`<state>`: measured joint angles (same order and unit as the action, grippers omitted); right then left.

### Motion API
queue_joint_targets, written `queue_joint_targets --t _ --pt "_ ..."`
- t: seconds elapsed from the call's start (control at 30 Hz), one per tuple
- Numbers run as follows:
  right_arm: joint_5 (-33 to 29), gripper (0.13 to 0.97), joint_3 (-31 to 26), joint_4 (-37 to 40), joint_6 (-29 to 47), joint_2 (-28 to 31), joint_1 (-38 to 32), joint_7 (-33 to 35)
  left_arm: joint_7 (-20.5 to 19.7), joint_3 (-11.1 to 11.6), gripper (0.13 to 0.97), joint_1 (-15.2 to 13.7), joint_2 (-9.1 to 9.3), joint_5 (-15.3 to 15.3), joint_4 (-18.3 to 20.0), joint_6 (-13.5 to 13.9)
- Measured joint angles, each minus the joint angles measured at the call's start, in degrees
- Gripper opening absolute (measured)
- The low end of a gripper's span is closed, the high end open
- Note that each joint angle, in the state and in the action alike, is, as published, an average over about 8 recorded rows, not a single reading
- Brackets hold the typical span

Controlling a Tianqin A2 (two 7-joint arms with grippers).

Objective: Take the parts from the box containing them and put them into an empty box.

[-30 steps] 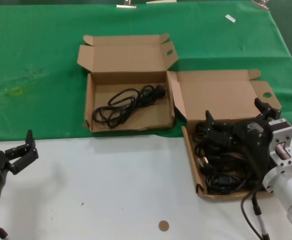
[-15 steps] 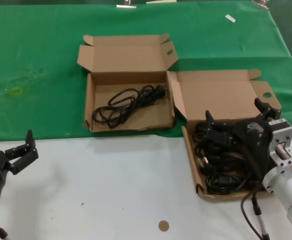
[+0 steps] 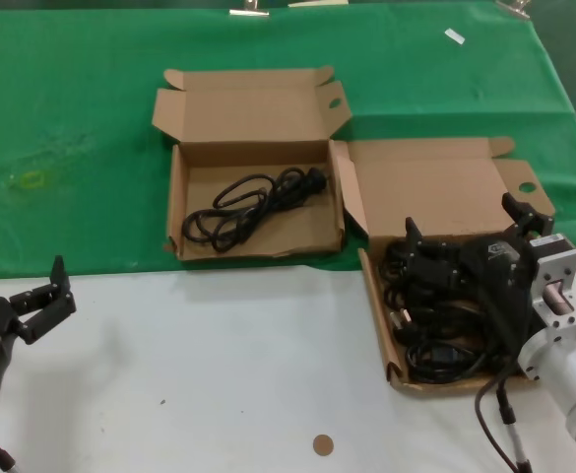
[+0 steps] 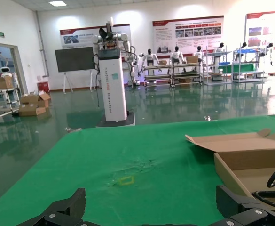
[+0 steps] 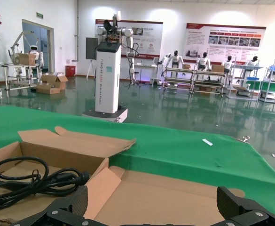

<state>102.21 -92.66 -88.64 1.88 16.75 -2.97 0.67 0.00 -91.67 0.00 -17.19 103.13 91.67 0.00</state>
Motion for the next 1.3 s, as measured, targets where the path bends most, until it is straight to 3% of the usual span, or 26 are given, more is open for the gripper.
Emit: queue_joint_targets --t 1.3 --pt "0.0 0.966 0.0 0.0 0.0 0.0 0.0 0.0 0.0 0.0 0.966 0.0 0.00 0.0 0.0 0.0"
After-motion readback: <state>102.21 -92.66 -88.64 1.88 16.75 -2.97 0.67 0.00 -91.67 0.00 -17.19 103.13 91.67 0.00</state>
